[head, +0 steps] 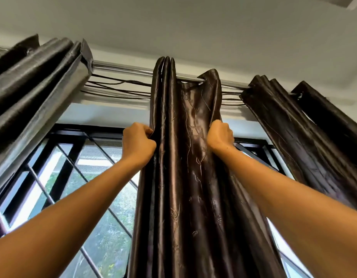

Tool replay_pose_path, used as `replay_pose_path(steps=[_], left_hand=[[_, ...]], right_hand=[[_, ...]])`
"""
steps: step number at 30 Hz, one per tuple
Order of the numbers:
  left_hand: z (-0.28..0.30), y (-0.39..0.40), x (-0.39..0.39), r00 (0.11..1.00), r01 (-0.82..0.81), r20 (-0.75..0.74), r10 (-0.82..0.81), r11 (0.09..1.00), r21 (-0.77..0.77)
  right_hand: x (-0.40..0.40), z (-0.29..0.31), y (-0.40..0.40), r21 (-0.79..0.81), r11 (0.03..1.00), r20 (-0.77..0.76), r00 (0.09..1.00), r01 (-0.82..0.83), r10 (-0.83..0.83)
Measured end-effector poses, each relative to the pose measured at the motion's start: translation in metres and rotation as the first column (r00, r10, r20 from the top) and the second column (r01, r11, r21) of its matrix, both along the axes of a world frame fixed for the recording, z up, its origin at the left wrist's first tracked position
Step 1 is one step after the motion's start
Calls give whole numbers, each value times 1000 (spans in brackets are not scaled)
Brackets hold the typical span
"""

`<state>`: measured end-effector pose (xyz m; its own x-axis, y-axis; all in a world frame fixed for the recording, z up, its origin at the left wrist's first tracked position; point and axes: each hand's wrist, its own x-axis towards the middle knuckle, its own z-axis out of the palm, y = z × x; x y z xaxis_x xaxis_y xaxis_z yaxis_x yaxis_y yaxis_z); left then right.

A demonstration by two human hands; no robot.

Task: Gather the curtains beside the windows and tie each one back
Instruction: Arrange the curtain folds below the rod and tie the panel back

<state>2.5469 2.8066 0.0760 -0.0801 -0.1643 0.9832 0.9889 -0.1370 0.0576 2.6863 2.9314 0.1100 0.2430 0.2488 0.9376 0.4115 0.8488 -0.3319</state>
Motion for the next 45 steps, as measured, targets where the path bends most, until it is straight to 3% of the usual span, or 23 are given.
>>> replay_pose_path(steps=[7, 11, 18, 24, 31, 39, 45], left_hand=[[-4, -33, -17, 998, 57, 13, -57, 998, 36], [2, -47, -22, 993, 115, 42, -114, 993, -21], [8, -32, -5, 985, 165, 67, -159, 982, -94], [11, -19, 1, 992, 128, -1, -129, 984, -126], [12, -20, -9, 997, 75, -12, -78, 986, -150], [16, -85, -53, 997, 52, 69, -45, 993, -102], [6, -96, -70, 998, 48, 52, -41, 990, -134]], right_hand=[[-74, 28, -100, 201, 933, 280, 931, -297, 236], [-61, 32, -103, 150, 953, 385, 903, -263, 189], [-19, 35, -58, 11, 981, 243, 952, -194, 186], [-9, 43, -48, 27, 988, 93, 985, -150, 147], [-52, 46, -65, 79, 973, 260, 946, -219, 192], [-109, 59, -163, 199, 923, 379, 894, -330, 238], [-89, 41, -163, 199, 975, 414, 910, -95, 4]])
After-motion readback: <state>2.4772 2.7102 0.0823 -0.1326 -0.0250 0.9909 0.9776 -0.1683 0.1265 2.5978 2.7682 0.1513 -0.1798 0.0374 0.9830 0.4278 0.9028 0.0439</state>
